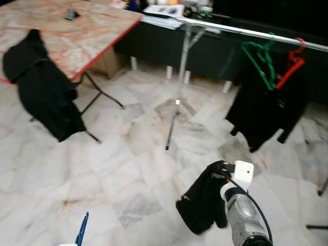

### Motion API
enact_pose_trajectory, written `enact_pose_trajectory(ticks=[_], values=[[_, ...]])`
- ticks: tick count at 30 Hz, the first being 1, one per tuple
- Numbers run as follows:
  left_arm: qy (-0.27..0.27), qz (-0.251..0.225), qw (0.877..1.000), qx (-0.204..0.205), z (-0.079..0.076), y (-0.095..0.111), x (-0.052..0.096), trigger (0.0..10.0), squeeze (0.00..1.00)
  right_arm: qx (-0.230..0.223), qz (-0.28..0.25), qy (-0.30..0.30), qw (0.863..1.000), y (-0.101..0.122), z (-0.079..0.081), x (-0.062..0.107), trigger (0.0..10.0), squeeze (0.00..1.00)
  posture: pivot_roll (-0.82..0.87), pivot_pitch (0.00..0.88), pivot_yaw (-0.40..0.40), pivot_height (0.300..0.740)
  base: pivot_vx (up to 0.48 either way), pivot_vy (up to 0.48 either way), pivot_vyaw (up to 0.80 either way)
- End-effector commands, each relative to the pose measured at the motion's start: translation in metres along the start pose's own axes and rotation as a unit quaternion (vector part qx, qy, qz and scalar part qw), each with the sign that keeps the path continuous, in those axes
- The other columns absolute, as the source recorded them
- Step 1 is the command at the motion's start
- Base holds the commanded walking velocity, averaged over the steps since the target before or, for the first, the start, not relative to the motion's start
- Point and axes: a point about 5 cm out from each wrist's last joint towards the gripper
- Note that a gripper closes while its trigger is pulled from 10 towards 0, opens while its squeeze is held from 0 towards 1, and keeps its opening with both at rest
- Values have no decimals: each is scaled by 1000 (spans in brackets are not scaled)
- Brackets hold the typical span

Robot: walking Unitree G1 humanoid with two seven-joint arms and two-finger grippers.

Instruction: Hang hanger

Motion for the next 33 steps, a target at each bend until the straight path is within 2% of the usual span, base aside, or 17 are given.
enact_pose_trajectory(ticks=[1,6,12,25,33], values=[[-2,31,1000,0,-3,-15,4,10000,0,2,-11,-4,1000,3,-1,0,10000,0,59,136,-56,740,0,0,781],[8,40,999,27,-3,-18,5,10000,0,5,-13,-9,1000,7,-1,-3,10000,0,54,122,-59,740,0,0,781],[10,41,999,33,-4,-21,6,10000,0,-6,-19,-18,1000,10,-2,-4,10000,0,57,113,-59,740,0,0,705],[10,47,997,53,-5,-21,5,10000,0,-19,-12,-23,999,9,-1,-5,10000,0,65,132,-63,740,0,0,0],[8,57,997,50,-5,-24,6,10000,0,-20,-12,-23,999,10,-1,-6,10000,0,59,155,-65,740,0,321,0]])
Point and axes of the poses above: a point about 5 cm out from each wrist's last joint towards the gripper, its own x axis pointing back from the gripper into the wrist, its own y axis along the axis of the wrist's last joint, z = x × y, and after that the axes turned 10 degrees about -x, right-handed
